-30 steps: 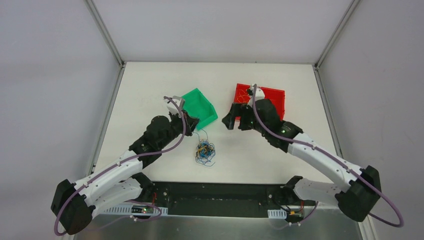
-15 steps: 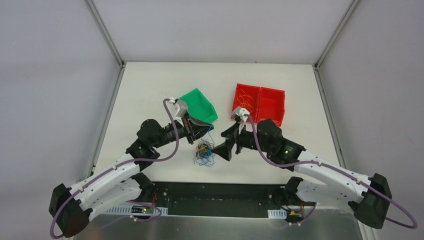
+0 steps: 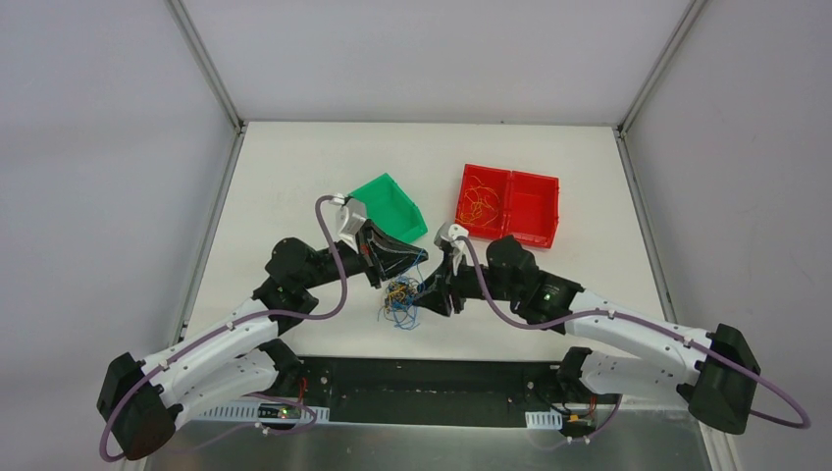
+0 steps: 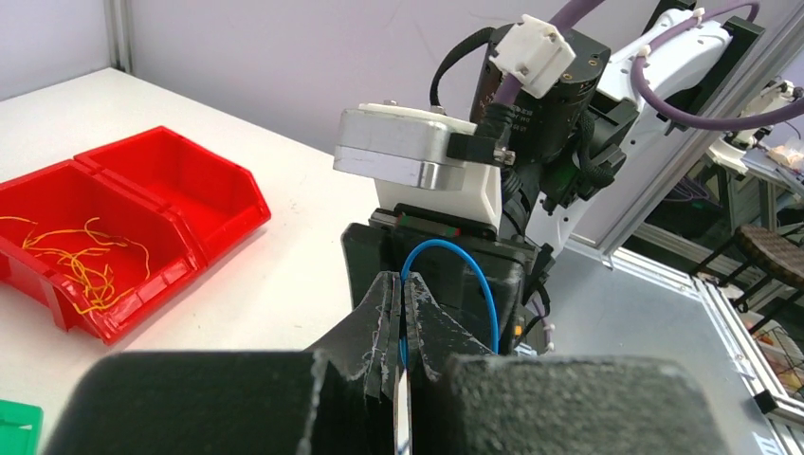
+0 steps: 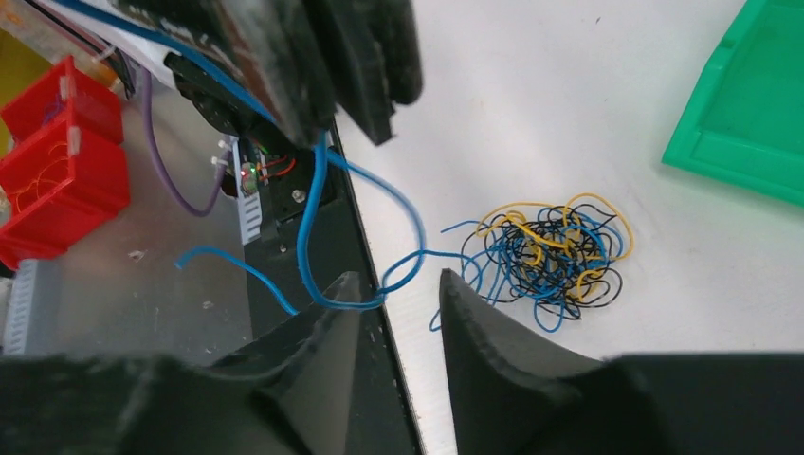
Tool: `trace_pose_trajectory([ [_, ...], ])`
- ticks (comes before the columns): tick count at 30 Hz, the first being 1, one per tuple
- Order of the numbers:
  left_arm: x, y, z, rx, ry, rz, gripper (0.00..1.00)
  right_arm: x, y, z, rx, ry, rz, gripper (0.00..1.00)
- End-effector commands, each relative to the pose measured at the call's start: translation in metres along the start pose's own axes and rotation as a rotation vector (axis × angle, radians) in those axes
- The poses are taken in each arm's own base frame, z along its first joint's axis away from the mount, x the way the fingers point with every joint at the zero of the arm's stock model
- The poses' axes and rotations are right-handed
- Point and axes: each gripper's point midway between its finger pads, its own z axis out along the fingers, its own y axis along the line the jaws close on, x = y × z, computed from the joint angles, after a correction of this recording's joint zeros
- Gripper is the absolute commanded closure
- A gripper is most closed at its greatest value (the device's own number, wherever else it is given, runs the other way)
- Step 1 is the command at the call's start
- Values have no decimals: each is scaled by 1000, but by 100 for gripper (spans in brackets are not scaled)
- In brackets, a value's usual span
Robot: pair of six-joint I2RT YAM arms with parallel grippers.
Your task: Untangle the cables
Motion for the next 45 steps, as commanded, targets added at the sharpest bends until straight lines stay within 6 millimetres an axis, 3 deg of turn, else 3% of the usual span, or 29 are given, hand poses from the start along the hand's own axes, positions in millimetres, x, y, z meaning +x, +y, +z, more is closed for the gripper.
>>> trace_pose_trajectory([
  [1,-22,-8,-2,17,-105,41,100,-33,13,2,-45,-75,-30,72],
  [7,-20,2,-4,-36,-122,40,100,-45,15,-6,-29,-140,-13,100],
  [11,-19,15,-6,-105,-128,31,89,-51,8,-14,33,-183,15,100],
  [13,-19,29,-10,-191,-135,23,73,-56,-1,-18,93,-208,26,100],
  [17,-16,75,-32,-486,-143,-18,30,-66,-33,-30,290,-260,84,100],
  [19,-16,99,-50,-652,-154,-32,18,-75,-47,-43,386,-302,104,100],
  [22,-10,119,-68,-805,-136,-39,8,-95,-52,-66,452,-388,109,100],
  [26,-1,134,-78,-904,-89,-30,7,-131,-54,-101,547,-459,108,100],
  [31,12,145,-75,-939,-18,-12,7,-171,-47,-120,586,-491,116,100],
  [38,39,146,-45,-820,158,22,13,-231,-21,-149,567,-574,175,100],
  [42,39,149,-48,-839,152,27,13,-248,-33,-167,696,-581,184,100],
  [45,35,149,-55,-864,134,39,13,-247,-51,-176,815,-566,181,100],
])
